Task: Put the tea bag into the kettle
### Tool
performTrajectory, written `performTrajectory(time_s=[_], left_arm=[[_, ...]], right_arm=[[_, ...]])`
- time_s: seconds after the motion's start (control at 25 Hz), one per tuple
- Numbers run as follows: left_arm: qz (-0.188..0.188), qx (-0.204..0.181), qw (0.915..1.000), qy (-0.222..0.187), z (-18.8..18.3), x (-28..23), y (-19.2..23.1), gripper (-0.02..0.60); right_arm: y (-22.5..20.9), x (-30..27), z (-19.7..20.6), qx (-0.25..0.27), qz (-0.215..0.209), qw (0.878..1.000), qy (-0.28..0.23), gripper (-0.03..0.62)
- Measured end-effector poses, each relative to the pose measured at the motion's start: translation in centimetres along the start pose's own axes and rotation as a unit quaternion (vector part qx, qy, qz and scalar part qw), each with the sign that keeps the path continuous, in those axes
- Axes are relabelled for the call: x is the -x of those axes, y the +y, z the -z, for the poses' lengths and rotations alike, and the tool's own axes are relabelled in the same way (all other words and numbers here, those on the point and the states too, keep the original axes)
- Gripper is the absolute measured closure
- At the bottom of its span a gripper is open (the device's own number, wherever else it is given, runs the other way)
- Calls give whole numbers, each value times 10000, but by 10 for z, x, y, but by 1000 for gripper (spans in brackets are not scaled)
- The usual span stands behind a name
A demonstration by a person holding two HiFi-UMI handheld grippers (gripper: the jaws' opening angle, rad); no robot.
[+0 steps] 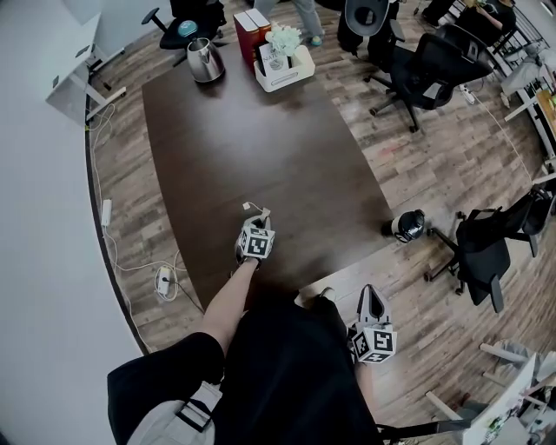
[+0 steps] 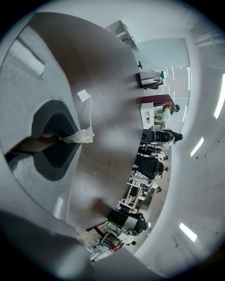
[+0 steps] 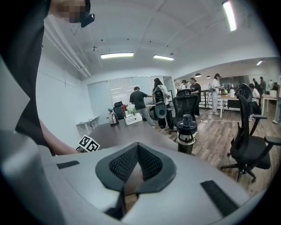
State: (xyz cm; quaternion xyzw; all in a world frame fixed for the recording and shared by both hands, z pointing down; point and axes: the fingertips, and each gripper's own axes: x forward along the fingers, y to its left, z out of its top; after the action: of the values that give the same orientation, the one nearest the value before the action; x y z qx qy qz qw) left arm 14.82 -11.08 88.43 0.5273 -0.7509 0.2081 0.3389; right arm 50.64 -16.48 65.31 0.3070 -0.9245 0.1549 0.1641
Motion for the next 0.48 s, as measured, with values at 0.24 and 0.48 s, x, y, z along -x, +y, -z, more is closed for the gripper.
performTrajectory(time_s=[0.24, 0.48], left_arm=[[464, 147, 9988, -64, 10, 35, -32, 568], [885, -227, 9931, -740, -35, 74, -63, 568]], right_arm=[[-3, -4, -1, -26, -88, 9999, -77, 588], [10, -17, -8, 62, -456, 9989, -96, 588]])
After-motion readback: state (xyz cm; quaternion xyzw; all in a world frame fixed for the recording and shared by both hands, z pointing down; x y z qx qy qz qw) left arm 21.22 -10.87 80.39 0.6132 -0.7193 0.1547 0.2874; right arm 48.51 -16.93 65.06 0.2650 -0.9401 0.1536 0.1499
